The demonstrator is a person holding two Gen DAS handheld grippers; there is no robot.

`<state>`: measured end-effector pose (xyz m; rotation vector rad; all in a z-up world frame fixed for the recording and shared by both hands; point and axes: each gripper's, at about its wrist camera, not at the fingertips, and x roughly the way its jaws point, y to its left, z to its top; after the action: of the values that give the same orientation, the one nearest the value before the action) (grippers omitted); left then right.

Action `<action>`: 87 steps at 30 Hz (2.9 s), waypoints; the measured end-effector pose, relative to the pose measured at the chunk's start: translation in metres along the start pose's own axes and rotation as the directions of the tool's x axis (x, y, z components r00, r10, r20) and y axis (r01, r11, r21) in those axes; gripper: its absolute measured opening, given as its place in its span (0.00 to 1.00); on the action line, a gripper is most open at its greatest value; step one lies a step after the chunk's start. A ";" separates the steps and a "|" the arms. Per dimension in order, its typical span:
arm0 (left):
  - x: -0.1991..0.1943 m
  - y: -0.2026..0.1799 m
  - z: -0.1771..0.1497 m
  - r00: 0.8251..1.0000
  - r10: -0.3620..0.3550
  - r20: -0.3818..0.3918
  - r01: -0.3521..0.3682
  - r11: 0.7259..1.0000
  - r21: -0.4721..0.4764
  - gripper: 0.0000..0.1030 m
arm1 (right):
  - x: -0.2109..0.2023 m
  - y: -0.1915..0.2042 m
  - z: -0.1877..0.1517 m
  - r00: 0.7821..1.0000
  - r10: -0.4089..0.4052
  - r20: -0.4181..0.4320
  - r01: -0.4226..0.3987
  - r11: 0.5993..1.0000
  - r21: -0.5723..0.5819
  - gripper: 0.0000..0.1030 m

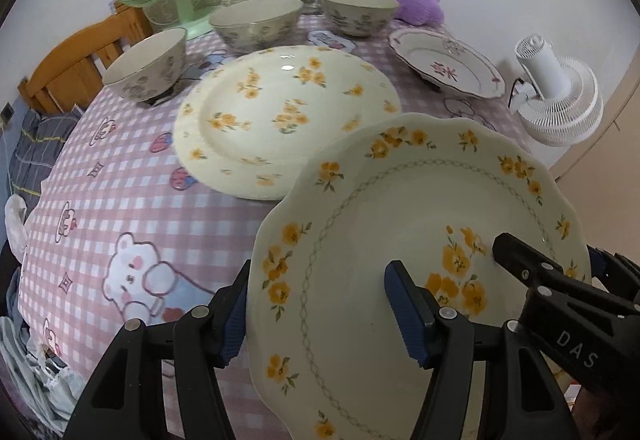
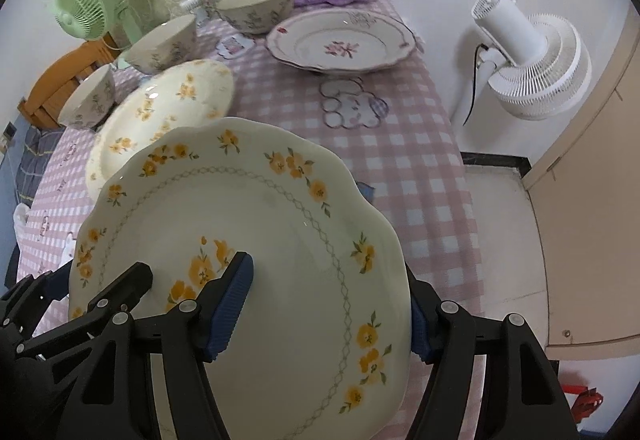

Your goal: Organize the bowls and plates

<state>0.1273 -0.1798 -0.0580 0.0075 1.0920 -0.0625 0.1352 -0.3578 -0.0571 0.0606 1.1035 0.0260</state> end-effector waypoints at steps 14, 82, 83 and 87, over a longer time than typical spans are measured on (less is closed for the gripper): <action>-0.019 0.094 0.016 0.998 -0.004 0.055 0.002 0.999 0.032 0.62 | -0.011 0.094 0.008 0.999 -0.004 0.037 0.003 0.999 0.033 0.69; -0.028 0.259 0.047 0.998 -0.049 0.041 0.048 0.999 0.023 0.93 | -0.008 0.271 0.033 0.999 -0.035 0.030 0.035 0.999 -0.003 0.70; -0.031 0.256 0.048 0.998 -0.049 0.048 0.048 0.999 0.020 0.93 | -0.010 0.269 0.035 0.999 -0.028 0.033 0.028 1.000 -0.004 0.70; -0.041 0.233 0.055 0.995 -0.046 0.091 0.044 0.999 0.020 0.94 | -0.022 0.251 0.043 0.997 -0.021 0.070 0.021 1.000 -0.004 0.70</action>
<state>0.1705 0.0531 -0.0023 -0.0036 1.0004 -0.1123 0.1657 -0.1103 -0.0028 0.0454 1.0338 0.0074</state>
